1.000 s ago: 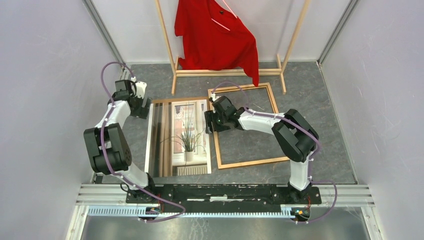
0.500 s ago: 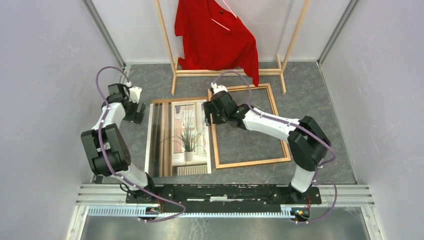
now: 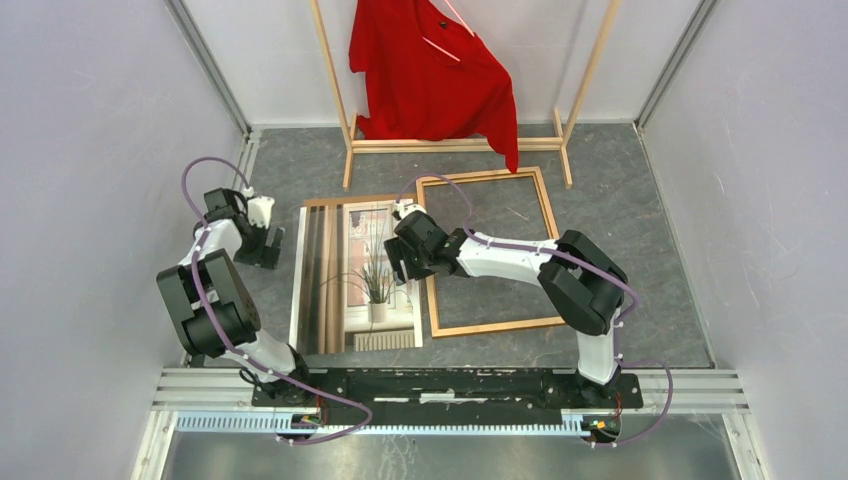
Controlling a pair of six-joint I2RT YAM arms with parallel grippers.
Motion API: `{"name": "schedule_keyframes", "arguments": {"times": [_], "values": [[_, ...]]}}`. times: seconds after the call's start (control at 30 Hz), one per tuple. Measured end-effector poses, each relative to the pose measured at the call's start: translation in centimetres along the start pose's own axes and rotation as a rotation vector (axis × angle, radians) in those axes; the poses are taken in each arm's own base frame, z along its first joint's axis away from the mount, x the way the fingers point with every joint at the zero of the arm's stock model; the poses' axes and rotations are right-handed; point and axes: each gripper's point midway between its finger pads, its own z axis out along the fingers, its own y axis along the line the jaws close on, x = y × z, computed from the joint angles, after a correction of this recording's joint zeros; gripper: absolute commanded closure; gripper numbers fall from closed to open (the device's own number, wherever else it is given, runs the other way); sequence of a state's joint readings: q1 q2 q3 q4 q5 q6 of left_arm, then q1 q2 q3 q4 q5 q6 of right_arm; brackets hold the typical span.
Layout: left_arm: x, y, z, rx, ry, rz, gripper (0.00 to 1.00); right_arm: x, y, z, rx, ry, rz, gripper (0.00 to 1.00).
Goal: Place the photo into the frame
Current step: Adjust the photo frame at the center of the board.
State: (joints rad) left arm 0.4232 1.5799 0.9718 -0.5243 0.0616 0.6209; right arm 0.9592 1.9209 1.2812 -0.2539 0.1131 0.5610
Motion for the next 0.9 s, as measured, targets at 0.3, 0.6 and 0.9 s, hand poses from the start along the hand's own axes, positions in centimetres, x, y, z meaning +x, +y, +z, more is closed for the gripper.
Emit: {"name": "schedule_keyframes", "arguments": {"times": [0.3,0.6,0.9], "values": [[2.2,-2.1,1.3,0.051,0.029,-0.002,0.0,0.4,-0.6,0.4,0.032,0.007,0.014,0.21],[0.5,-2.7,1.8,0.041,-0.025,0.009,0.0,1.2,-1.0,1.3,0.05,0.028,0.044,0.21],[-1.4,-4.1,2.2,0.046,-0.078,0.041,0.0,1.1,0.3,1.2,-0.021,0.008,0.136,0.21]]}}
